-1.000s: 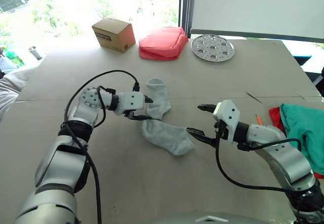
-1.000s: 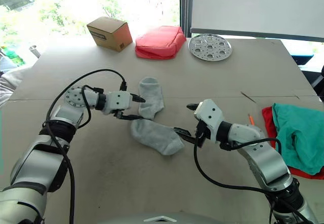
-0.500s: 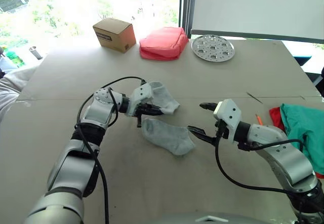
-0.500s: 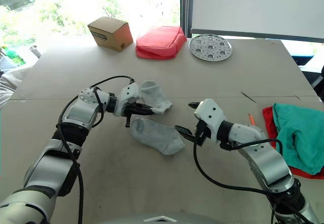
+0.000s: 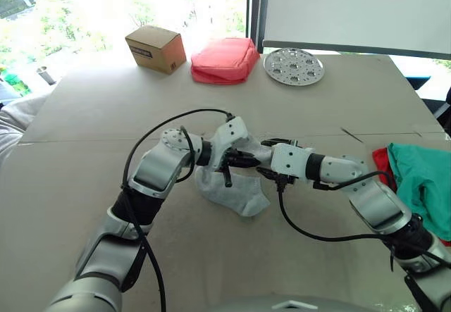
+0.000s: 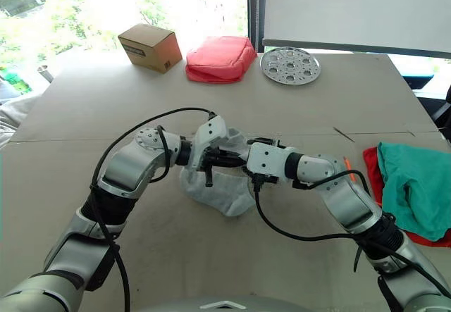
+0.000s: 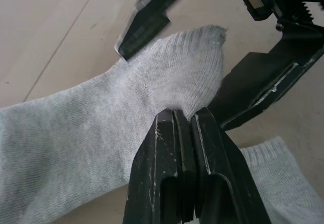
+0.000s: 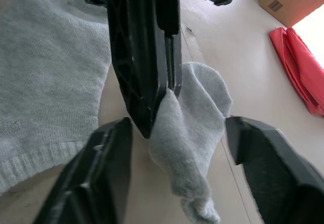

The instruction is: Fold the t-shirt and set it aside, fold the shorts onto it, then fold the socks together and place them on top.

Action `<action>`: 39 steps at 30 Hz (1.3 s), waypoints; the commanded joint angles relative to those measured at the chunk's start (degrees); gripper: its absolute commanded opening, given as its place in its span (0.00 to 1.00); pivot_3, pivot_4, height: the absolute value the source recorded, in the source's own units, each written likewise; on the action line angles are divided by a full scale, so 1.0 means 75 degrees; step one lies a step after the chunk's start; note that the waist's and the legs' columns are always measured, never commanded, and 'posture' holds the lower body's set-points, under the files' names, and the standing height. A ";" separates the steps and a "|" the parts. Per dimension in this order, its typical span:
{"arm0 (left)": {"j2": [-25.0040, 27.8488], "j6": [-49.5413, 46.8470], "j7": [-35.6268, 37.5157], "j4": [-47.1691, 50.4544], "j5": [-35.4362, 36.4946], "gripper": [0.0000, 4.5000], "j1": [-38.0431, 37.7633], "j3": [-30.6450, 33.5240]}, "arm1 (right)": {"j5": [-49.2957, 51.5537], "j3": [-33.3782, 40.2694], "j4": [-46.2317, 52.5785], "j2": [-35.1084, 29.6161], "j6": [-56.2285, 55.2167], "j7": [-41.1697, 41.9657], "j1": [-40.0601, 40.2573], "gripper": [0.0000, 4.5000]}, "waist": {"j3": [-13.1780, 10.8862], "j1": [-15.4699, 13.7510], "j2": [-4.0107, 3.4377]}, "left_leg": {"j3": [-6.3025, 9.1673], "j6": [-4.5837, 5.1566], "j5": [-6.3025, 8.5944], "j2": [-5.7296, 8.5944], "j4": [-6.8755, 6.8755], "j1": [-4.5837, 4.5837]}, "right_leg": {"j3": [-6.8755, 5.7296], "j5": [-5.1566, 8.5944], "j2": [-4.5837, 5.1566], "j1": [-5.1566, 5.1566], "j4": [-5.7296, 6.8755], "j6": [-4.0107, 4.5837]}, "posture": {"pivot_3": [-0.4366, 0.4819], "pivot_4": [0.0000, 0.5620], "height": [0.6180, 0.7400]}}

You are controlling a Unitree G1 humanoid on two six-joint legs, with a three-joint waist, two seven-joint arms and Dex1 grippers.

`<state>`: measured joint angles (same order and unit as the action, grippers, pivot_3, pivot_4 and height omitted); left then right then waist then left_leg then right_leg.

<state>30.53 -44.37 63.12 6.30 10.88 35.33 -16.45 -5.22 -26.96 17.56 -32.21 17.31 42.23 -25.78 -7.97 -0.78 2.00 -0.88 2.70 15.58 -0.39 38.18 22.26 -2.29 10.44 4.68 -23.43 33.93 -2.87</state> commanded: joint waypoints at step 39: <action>-0.0444 0.9598 -0.1149 -0.7220 -0.2062 0.55 0.1164 0.0607 | 0.1027 0.1432 0.0242 0.0350 -0.0060 0.0665 -0.0260 0.00 | -0.0008 -0.0013 -0.0013 | -0.0044 0.0000 0.0002 0.0011 0.0006 -0.0010 | 0.0007 -0.0010 -0.0001 0.0014 0.0003 -0.0004 | 0.48 0.27 0.99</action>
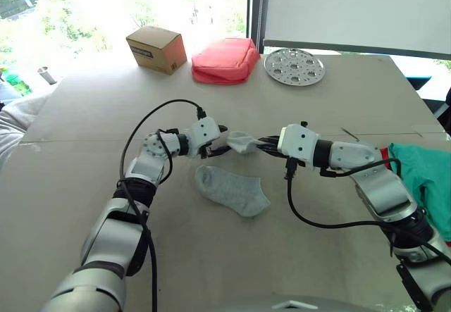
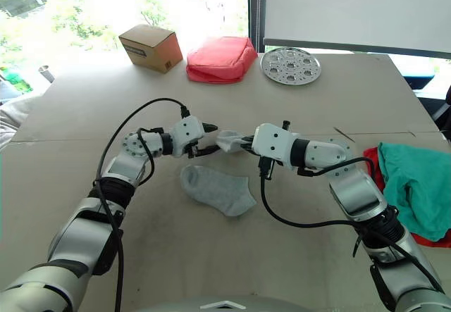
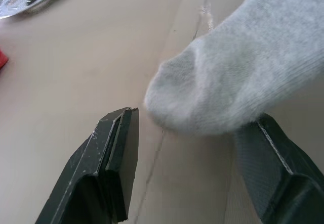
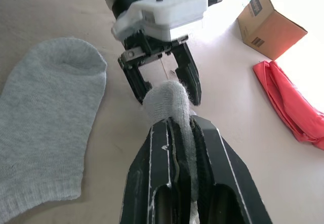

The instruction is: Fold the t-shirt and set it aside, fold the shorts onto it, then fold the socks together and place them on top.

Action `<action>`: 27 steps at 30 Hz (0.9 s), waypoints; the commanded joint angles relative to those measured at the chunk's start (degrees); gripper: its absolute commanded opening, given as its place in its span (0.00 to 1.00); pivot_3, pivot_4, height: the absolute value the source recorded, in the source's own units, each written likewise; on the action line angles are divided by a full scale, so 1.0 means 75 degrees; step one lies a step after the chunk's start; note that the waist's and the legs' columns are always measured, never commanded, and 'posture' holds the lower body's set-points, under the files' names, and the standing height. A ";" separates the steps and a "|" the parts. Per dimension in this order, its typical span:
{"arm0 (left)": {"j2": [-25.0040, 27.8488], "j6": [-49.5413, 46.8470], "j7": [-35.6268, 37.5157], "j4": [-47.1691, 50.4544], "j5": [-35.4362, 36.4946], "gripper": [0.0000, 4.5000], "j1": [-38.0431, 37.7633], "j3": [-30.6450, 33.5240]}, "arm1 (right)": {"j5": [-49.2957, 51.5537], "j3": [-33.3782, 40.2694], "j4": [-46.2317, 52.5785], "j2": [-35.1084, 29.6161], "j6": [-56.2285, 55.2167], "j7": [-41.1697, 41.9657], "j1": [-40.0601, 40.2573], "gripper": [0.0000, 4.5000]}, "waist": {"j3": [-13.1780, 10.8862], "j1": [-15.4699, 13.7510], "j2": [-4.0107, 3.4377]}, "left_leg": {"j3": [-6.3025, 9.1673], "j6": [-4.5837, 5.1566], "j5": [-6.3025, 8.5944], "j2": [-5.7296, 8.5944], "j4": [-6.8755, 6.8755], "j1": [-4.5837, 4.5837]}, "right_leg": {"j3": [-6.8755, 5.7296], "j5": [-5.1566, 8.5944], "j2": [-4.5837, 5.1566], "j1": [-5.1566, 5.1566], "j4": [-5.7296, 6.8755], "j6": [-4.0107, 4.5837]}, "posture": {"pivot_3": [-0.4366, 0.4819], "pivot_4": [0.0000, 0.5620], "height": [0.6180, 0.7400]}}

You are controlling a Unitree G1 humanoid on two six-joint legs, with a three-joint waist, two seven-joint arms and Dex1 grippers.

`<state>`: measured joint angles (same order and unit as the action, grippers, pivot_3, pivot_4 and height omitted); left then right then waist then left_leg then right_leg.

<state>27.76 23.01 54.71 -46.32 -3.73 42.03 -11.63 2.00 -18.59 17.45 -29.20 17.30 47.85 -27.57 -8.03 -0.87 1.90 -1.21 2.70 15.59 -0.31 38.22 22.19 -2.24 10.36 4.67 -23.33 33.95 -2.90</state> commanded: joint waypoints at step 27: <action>0.2104 -0.0212 -0.1718 0.8104 0.0076 0.01 -0.6514 0.3247 | 0.0009 -0.0295 0.0187 -0.0803 -0.3613 0.1187 0.1940 0.00 | -0.0014 -0.0051 -0.0031 | 0.0016 -0.0001 0.0008 -0.0035 -0.0019 -0.0043 | -0.0016 0.0020 0.0044 0.0016 -0.0013 0.0024 | 0.48 0.27 0.99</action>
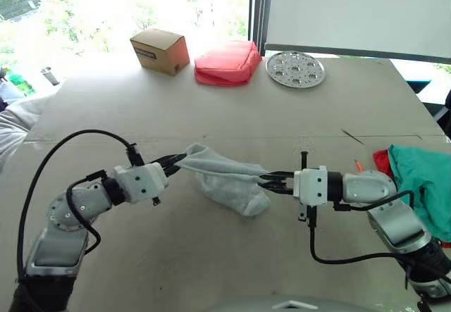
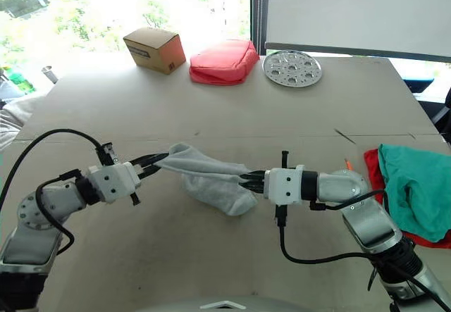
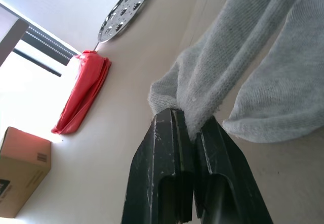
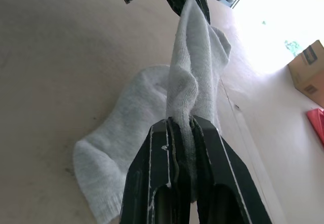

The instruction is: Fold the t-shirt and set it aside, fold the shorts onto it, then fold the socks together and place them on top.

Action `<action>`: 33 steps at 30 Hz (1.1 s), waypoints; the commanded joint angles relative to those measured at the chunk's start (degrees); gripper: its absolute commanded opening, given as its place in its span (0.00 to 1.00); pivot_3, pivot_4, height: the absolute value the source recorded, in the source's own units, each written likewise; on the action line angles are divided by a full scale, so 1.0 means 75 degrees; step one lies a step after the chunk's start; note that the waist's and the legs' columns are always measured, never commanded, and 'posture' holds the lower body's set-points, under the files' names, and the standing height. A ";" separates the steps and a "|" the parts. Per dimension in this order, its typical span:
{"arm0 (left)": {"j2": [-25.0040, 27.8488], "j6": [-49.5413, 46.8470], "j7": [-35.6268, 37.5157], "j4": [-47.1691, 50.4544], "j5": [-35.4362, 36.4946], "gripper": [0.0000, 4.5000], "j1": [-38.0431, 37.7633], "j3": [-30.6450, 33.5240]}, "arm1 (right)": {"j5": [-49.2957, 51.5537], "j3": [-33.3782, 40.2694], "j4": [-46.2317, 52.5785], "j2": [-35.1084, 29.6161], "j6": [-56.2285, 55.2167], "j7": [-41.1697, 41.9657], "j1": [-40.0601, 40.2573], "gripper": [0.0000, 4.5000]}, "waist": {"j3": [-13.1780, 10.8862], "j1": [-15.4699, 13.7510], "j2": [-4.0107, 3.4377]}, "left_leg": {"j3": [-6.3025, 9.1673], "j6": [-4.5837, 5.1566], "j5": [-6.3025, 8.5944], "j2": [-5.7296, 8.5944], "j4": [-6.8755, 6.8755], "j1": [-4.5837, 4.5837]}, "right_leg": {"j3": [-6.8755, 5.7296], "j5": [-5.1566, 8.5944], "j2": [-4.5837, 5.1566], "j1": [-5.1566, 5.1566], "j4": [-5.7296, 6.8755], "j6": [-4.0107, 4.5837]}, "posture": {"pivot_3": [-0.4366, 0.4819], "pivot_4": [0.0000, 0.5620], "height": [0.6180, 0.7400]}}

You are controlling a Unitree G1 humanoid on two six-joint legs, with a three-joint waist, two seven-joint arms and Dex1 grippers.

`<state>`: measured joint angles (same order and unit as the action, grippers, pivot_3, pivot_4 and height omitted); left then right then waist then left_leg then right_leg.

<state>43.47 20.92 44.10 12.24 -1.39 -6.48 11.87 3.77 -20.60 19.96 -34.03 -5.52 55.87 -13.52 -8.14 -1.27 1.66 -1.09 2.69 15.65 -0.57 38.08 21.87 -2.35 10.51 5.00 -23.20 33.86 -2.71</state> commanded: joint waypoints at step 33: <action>0.1438 -0.8331 0.0947 0.1473 0.8335 0.45 -0.0486 0.1680 | 0.3471 0.0960 0.1641 -0.0934 0.3732 0.0305 0.0528 0.56 | -0.0012 0.0044 -0.0010 | 0.0010 0.0001 0.0002 -0.0015 -0.0009 -0.0004 | -0.0005 0.0022 -0.0003 0.0000 0.0000 -0.0031 | 0.48 0.27 0.99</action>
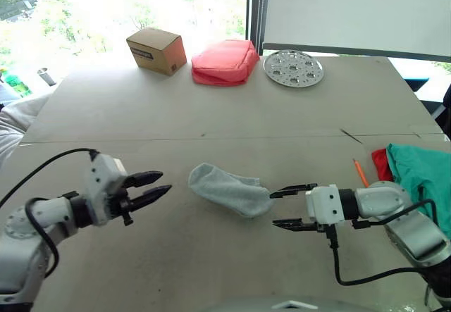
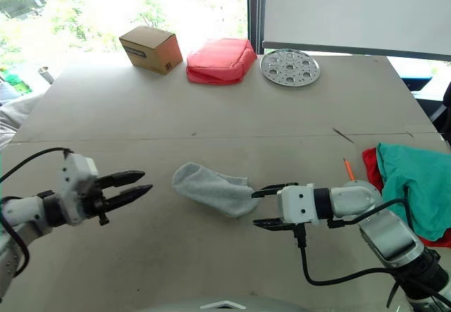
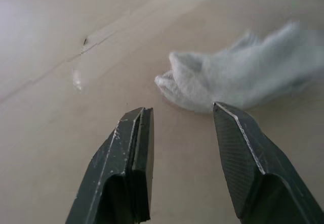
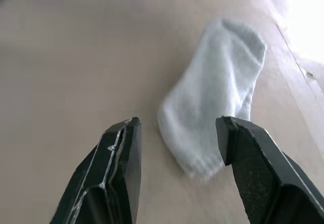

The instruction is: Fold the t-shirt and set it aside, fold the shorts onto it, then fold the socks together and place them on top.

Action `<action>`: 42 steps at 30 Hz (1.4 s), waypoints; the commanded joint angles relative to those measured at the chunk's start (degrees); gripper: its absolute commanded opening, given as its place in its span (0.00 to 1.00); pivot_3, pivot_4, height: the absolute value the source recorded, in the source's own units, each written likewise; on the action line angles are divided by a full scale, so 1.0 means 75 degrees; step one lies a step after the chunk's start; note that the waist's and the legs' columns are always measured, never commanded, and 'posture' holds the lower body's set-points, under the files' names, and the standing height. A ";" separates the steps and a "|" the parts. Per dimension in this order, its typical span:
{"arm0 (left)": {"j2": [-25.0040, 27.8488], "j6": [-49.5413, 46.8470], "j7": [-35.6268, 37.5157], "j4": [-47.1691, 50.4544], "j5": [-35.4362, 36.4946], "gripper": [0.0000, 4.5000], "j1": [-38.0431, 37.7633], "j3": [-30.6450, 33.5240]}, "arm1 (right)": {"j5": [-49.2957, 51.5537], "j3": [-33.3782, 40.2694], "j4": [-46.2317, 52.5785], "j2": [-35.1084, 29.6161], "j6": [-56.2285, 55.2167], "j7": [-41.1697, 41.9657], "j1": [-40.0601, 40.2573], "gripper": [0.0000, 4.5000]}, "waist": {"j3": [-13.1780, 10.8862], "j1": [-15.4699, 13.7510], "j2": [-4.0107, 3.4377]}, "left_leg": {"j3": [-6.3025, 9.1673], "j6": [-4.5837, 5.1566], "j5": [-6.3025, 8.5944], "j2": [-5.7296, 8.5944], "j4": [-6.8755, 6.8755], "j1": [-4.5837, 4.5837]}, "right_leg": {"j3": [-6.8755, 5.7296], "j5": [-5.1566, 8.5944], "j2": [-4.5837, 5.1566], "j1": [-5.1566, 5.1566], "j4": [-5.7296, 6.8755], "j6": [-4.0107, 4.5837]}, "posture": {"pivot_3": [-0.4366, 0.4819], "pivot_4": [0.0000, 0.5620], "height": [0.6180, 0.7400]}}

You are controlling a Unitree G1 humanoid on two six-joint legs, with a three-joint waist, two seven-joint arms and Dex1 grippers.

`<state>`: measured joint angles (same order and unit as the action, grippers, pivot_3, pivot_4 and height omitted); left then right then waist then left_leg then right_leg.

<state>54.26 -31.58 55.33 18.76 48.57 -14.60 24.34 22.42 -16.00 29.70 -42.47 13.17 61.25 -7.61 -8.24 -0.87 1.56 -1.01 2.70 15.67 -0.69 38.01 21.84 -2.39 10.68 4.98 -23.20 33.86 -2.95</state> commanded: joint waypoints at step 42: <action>-0.2086 0.0018 -0.1574 -0.0209 -0.2802 0.00 0.1952 -0.3725 | 0.1140 -0.0084 -0.1411 0.2380 0.5750 -0.2252 -0.2369 0.68 | 0.0034 -0.0012 -0.0002 | 0.0010 0.0003 -0.0001 0.0030 -0.0011 0.0004 | 0.0006 -0.0021 0.0001 0.0000 -0.0004 0.0038 | 0.48 0.27 0.99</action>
<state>38.67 -30.94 43.83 16.43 28.70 0.86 -3.76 29.72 -17.59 18.53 -25.15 55.52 44.67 -25.12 -7.98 -0.96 1.55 -0.94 2.72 15.67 -0.46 37.93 21.87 -2.34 10.52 5.00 -23.20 33.82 -2.66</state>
